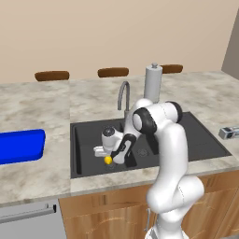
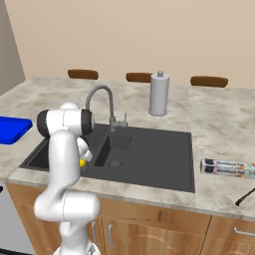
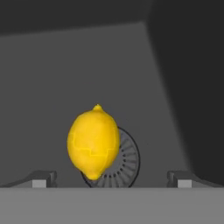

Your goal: Pick up all produce items and place them in the sink. Turn on the sink faucet to wash them. Then turn the sink off and put them in the tray.

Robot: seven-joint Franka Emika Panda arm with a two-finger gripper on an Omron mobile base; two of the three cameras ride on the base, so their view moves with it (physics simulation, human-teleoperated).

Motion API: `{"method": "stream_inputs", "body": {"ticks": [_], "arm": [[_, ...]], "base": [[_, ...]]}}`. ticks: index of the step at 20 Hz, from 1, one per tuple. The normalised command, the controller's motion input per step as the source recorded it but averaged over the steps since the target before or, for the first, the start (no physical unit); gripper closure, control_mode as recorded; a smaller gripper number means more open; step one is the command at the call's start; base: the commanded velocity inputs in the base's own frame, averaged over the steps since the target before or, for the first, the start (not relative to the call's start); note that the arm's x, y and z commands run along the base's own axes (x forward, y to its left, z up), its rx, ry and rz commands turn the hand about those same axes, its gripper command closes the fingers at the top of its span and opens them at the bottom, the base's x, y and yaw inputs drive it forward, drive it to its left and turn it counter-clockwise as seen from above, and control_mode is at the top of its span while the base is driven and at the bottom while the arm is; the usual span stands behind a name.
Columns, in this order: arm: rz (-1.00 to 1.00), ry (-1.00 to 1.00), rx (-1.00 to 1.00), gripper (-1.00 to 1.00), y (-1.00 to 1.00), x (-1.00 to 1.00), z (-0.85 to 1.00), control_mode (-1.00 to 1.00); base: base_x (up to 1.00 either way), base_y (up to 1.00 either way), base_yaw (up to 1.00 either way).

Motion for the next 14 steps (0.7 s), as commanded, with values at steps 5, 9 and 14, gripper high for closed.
{"method": "stream_inputs", "body": {"ticks": [5,9,14], "arm": [[-0.01,0.0,0.0,-1.0,0.0,0.12,-0.13,-1.0],[-0.01,0.0,0.0,-1.0,0.0,0.08,-0.14,-1.0],[0.0,0.0,0.0,-1.0,0.0,0.07,-0.14,-1.0]], "base": [[0.0,0.0,0.0],[0.0,0.0,0.0],[0.0,0.0,0.0]]}}
